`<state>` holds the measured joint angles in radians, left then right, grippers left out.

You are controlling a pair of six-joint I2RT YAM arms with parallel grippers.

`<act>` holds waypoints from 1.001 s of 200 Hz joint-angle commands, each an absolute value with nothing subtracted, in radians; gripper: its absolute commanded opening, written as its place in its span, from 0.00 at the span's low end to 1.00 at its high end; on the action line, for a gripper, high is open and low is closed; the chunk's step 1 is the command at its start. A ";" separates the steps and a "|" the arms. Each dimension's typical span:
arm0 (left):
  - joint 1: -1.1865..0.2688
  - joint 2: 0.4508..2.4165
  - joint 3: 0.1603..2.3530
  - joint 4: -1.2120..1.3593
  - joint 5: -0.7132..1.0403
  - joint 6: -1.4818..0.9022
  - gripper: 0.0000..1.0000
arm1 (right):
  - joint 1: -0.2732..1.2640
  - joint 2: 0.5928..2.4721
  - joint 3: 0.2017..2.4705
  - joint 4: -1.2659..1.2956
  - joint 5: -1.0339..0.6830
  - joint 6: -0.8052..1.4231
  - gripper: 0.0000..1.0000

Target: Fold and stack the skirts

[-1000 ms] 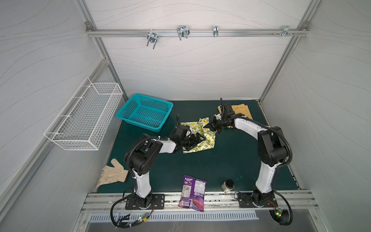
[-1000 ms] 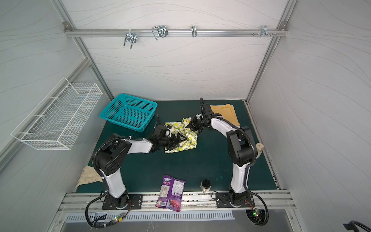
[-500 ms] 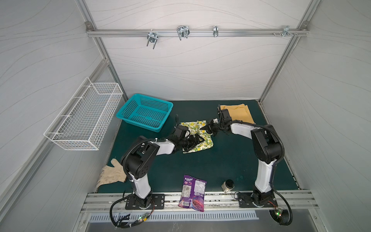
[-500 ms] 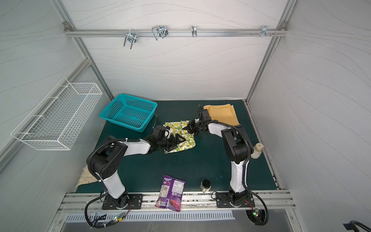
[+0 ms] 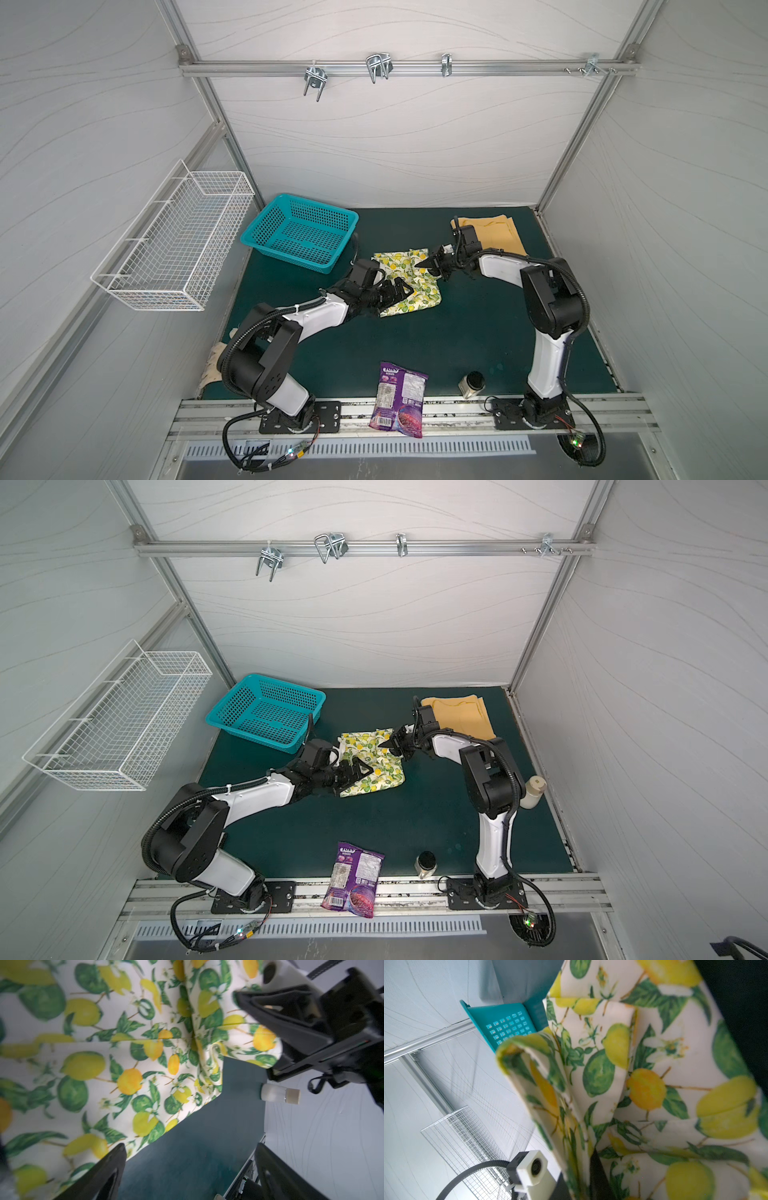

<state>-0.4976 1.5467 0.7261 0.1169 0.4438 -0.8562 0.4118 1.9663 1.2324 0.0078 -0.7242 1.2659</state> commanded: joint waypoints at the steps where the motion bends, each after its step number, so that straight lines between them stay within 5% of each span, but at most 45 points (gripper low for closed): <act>1: -0.480 1.559 0.701 0.148 0.432 -0.849 0.97 | 0.408 1.957 1.239 0.025 -0.740 1.277 0.11; 200: -0.442 1.623 0.619 0.226 0.451 -0.848 0.97 | 0.523 2.006 1.287 0.115 -0.727 1.376 0.12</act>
<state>-0.4458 1.6112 0.6373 0.2802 0.4805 -0.8635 0.5133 1.9823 1.2766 0.0799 -0.7223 1.3403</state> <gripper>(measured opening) 0.965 0.126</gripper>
